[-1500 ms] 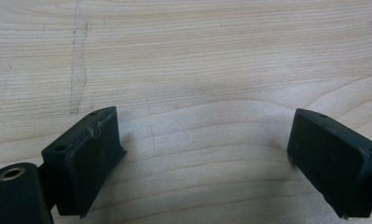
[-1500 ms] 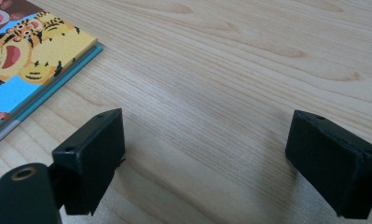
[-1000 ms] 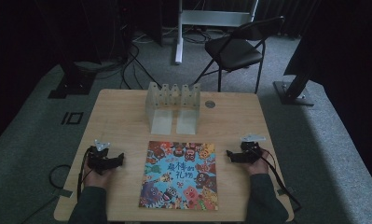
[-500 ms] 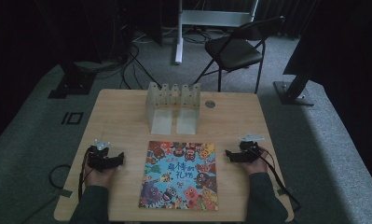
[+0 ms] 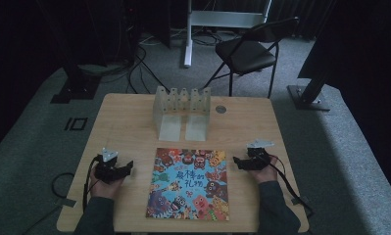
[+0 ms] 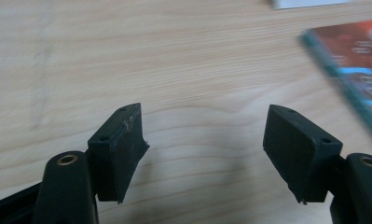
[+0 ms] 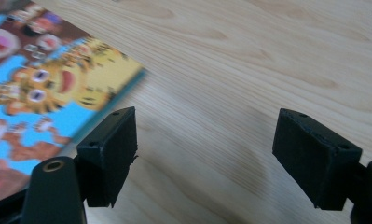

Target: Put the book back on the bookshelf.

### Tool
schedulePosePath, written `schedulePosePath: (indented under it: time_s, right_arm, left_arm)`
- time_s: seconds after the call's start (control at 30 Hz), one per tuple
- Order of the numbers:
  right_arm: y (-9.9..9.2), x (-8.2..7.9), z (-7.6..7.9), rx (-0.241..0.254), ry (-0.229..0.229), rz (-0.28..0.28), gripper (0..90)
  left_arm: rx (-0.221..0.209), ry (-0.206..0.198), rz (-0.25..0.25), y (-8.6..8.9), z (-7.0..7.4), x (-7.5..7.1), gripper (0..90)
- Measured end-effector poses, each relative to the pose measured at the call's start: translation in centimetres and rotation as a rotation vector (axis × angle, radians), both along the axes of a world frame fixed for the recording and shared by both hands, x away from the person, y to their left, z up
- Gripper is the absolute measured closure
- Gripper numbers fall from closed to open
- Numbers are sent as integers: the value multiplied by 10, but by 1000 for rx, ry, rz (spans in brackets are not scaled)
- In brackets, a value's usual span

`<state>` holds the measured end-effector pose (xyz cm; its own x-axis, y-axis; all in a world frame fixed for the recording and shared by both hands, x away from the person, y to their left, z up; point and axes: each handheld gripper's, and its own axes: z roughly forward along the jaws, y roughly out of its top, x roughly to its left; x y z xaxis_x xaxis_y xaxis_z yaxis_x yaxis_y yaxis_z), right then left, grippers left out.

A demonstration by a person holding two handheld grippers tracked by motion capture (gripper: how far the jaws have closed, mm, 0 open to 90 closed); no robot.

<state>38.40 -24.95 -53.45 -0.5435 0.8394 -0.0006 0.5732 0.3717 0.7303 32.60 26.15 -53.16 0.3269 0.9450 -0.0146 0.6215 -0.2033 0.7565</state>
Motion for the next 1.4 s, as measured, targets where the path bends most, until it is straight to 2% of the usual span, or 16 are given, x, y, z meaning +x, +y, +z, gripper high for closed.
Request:
schedulePosePath:
  time_s: [0.13, 0.33, 0.63, 0.8, 0.93, 1.1, 1.2, 1.4]
  right_arm:
    - [7, -1, 4, 4, -9, 26, 215]
    - [15, 0, 9, 10, -17, 65, 212]
    - [27, 5, 11, 28, 3, 122, 201]
    - [35, 7, 15, 28, 3, 156, 187]
    - [42, 8, 16, 29, -1, 189, 162]
    - [53, 10, 12, 16, 17, 235, 132]
    - [57, 12, 7, 5, 32, 243, 131]
    - [62, 18, -1, 23, 62, 253, 133]
  left_arm:
    - [-17, -15, -72, -8, 4, -6, 266]
    - [-25, -31, -149, -22, 10, -15, 192]
    - [-1, -21, -264, -49, 10, -28, 164]
    - [43, -14, -309, -66, 8, -34, 151]
    - [36, -17, -349, -75, 8, -40, 143]
    - [32, -7, -376, -83, 6, -45, 143]
    - [31, 1, -390, -87, 5, -49, 143]
    - [32, 1, -423, -93, 4, -55, 143]
